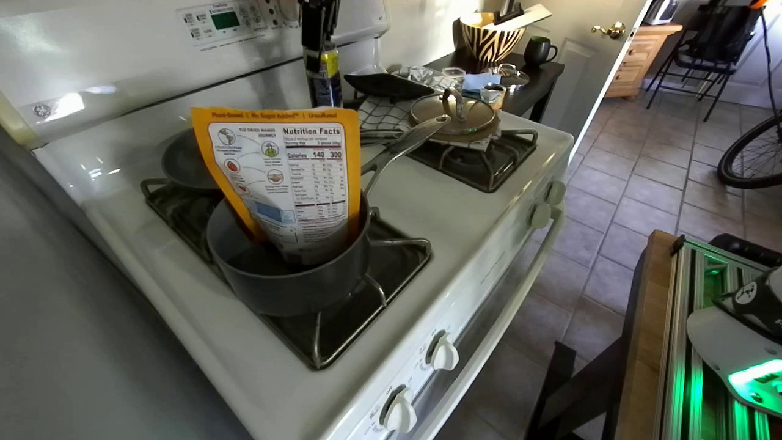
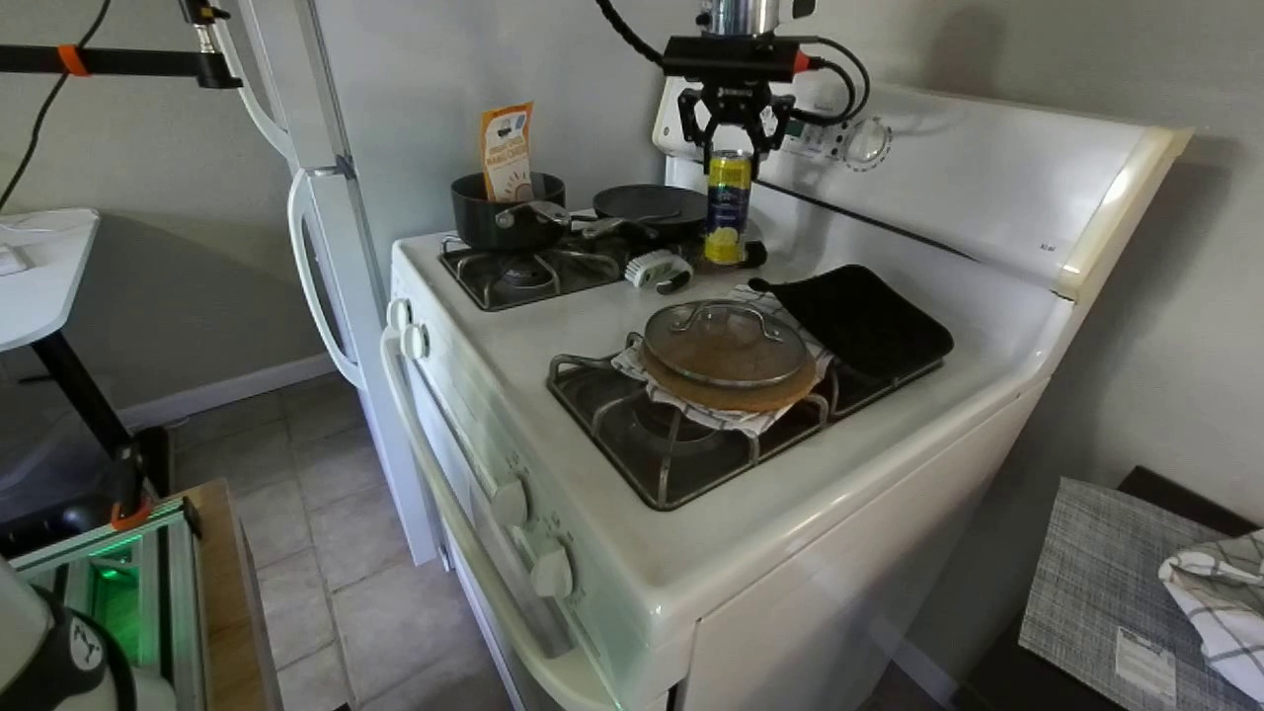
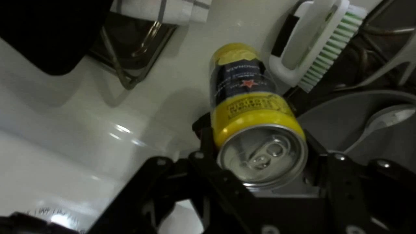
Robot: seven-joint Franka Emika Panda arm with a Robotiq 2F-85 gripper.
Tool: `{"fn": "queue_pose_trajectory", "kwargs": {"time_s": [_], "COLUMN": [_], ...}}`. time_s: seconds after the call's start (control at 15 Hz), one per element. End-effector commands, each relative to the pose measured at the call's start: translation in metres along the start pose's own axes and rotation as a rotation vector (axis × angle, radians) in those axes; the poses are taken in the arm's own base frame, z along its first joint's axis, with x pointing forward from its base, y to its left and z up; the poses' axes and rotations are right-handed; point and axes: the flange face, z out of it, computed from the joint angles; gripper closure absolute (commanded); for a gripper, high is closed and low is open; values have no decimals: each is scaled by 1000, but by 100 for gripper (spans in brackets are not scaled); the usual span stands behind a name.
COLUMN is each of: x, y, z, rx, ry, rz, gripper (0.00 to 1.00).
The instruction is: Put the yellow can on the pan
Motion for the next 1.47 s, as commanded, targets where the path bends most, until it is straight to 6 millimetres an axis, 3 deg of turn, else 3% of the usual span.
{"fn": "queue_pose_trajectory", "kwargs": {"time_s": [0.0, 0.2, 0.33, 0.67, 0.93, 1.4], "x": [18, 41, 58, 90, 97, 99], "y": [-11, -34, -55, -100, -102, -94], "z": [-58, -85, -86, -47, -20, 2], "rx": [43, 101, 94, 95, 99, 106], "ry": [48, 93, 90, 86, 89, 96], "rz": [-105, -239, -324, -461, -467, -445], "gripper": [62, 62, 62, 62, 62, 62]}}
